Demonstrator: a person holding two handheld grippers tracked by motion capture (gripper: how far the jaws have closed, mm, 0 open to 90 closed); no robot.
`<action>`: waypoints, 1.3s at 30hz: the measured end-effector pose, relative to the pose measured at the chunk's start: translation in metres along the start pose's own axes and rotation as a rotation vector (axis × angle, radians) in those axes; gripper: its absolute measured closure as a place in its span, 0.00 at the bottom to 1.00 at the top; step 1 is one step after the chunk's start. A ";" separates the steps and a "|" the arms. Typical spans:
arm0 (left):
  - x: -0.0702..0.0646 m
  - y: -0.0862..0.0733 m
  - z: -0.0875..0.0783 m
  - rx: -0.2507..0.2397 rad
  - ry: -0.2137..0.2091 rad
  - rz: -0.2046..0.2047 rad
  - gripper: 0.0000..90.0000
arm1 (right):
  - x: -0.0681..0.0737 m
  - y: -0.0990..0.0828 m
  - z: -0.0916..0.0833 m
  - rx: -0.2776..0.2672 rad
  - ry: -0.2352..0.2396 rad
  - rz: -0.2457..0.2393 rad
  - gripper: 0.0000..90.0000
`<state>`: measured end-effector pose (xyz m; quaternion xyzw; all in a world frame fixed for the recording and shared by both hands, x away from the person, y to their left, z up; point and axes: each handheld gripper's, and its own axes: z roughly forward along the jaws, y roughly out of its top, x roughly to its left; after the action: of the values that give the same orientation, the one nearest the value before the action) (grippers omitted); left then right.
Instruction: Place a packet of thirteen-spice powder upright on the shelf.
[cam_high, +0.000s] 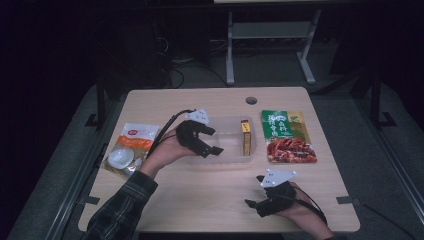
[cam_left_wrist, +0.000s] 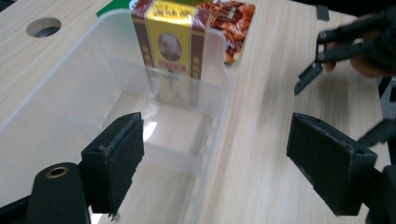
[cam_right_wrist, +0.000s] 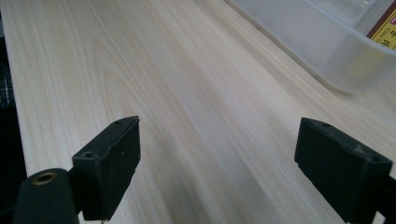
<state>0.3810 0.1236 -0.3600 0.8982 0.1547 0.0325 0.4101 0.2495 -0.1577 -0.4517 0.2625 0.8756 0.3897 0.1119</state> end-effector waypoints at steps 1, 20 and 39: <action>-0.003 -0.006 -0.004 -0.005 0.008 -0.001 0.21 | 0.000 0.000 0.000 0.001 0.001 0.000 0.16; -0.037 -0.068 -0.035 -0.038 0.035 -0.046 0.20 | -0.002 -0.001 0.004 0.017 -0.004 0.003 0.15; -0.043 -0.140 -0.062 -0.023 0.182 -0.173 0.20 | -0.003 -0.001 0.004 0.019 -0.007 0.010 0.15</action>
<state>0.2932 0.2421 -0.4206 0.8701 0.2675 0.0801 0.4061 0.2530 -0.1570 -0.4554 0.2694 0.8776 0.3808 0.1107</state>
